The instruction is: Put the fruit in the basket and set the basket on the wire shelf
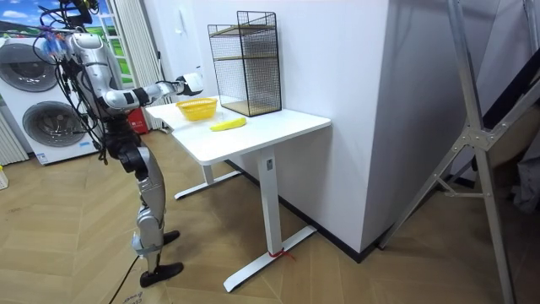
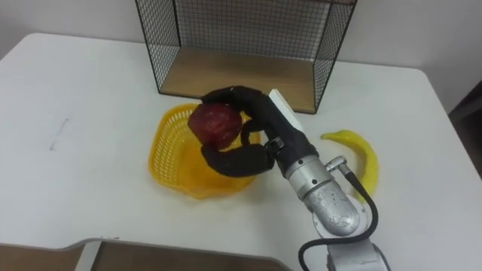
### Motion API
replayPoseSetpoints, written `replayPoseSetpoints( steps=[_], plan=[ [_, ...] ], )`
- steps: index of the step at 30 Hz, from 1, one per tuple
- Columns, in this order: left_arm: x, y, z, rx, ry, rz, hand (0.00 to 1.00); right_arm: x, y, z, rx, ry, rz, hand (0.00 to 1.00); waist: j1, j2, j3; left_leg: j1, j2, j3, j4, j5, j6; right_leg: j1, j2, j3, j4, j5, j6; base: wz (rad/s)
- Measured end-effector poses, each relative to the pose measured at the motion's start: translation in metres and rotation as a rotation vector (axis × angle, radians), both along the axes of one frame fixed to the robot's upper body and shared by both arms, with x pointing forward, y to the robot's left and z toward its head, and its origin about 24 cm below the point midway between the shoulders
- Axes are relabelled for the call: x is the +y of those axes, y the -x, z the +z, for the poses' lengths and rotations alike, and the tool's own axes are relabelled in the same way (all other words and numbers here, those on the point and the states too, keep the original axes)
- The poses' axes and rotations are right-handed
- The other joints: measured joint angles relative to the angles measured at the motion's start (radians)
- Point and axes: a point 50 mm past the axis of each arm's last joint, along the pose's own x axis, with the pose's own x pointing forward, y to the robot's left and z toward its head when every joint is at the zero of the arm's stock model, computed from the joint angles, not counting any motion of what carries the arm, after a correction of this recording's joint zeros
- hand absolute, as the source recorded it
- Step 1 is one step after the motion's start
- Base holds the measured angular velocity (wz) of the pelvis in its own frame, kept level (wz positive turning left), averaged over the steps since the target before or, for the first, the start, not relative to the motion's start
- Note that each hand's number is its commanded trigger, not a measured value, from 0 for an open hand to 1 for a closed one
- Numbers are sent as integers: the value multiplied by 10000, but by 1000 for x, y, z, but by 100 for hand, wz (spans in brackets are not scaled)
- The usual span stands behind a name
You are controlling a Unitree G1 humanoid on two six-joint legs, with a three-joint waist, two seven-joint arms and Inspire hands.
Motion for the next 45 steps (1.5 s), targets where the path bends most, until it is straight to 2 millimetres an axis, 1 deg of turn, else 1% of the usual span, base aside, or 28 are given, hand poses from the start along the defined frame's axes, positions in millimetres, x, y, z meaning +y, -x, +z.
replayPoseSetpoints(
  steps=[8,14,21,30,35,38,40,41,43,44,45],
  plan=[
    [0,-2,0,-12,-21,-196,0,2,0,-1,0,89,53,0,5,-23,14,-20,0,1,0,0,0,5,0,-2,1,0,0,0],
    [1,-4,0,-19,-51,-367,0,2,0,-1,-22,195,45,0,8,-71,41,-47,0,1,3,0,0,-16,0,-4,-1,0,0,0],
    [0,-4,0,-23,-49,-396,0,2,0,-1,-38,264,47,0,7,-48,54,-62,0,-3,12,0,0,-16,0,-9,0,0,0,0],
    [1,-4,1,-70,-140,-383,0,2,0,-1,-44,248,23,0,-1,-34,45,-46,0,-5,13,1,1,-20,0,-30,2,0,0,0],
    [0,-4,1,-93,-233,-461,0,-1,-1,0,-195,192,-419,0,-47,-30,47,14,-1,-8,-1,0,0,-9,1,-25,1,0,0,0],
    [1,0,0,8,-236,-393,0,-12,-3,4,-409,81,-1124,0,-93,6,40,11,-7,-7,9,0,1,64,-3,-27,-15,2,3,0],
    [1,5,0,29,-219,-216,0,-24,-5,11,-724,-245,-1827,0,-211,37,3,25,-9,-6,8,0,1,74,-3,-33,-17,2,3,0],
    [1,8,0,85,-217,-176,0,-28,-5,14,-870,-353,-2020,0,-235,44,-2,27,-9,-3,2,0,2,74,-3,-33,-18,2,3,0],
    [2,16,0,148,-211,234,0,-43,-5,27,-1742,-597,-2916,0,-322,85,-19,50,-7,7,1,1,3,92,-3,-29,-17,2,3,0],
    [3,17,0,128,-214,339,0,-48,-5,30,-1935,-621,-3191,0,-334,89,-19,58,-7,7,-2,2,3,99,-3,-28,-17,2,3,0],
    [4,19,1,98,-234,470,0,-58,-5,34,-2259,-621,-3791,0,-411,89,-14,47,-6,6,-2,2,4,116,-3,-32,-18,2,3,0]
  ],
)
